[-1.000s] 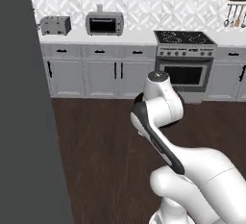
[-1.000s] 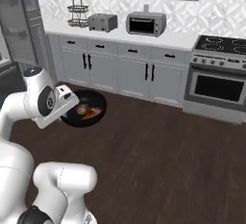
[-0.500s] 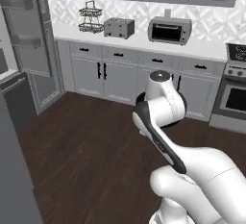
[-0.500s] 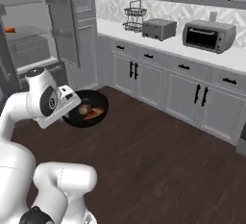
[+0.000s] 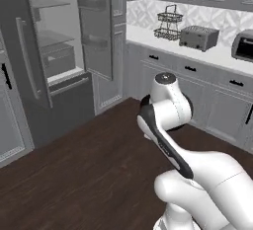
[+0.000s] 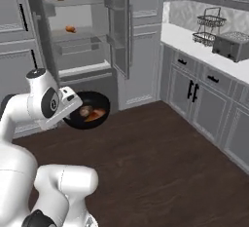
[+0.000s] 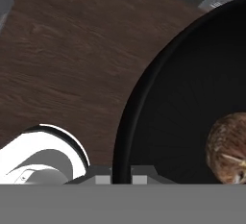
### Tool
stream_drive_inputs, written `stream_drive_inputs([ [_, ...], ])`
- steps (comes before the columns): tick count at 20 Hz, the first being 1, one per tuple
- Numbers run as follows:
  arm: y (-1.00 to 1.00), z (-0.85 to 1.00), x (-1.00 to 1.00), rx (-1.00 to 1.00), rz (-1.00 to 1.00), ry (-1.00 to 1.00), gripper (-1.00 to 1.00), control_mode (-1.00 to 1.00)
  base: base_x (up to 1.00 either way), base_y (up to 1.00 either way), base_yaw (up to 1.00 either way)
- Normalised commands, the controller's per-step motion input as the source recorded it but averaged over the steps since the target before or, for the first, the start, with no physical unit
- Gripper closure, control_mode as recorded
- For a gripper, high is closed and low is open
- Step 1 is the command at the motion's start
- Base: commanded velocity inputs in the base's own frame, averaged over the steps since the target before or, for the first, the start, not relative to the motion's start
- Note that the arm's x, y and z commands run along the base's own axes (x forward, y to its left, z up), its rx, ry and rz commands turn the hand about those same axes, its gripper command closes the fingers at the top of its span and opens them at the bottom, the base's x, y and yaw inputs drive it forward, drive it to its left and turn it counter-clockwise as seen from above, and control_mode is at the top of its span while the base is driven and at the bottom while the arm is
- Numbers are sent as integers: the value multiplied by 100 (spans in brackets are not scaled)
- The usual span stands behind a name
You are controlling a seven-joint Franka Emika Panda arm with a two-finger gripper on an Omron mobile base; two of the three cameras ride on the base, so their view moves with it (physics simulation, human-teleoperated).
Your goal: Pick the chicken drumstick and mushroom from their plates and place them in the bowl. Then put the bowl in the fridge.
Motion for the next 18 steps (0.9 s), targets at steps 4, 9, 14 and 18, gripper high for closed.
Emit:
stream_drive_inputs([
  [4, 0, 0, 0, 0, 0, 0, 100, 100, 100, -13, 53],
  [9, 0, 0, 0, 0, 0, 0, 100, 100, 100, -17, 38],
  [14, 0, 0, 0, 0, 0, 0, 100, 100, 100, -45, 25],
  [18, 0, 0, 0, 0, 0, 0, 100, 100, 100, -63, 24],
])
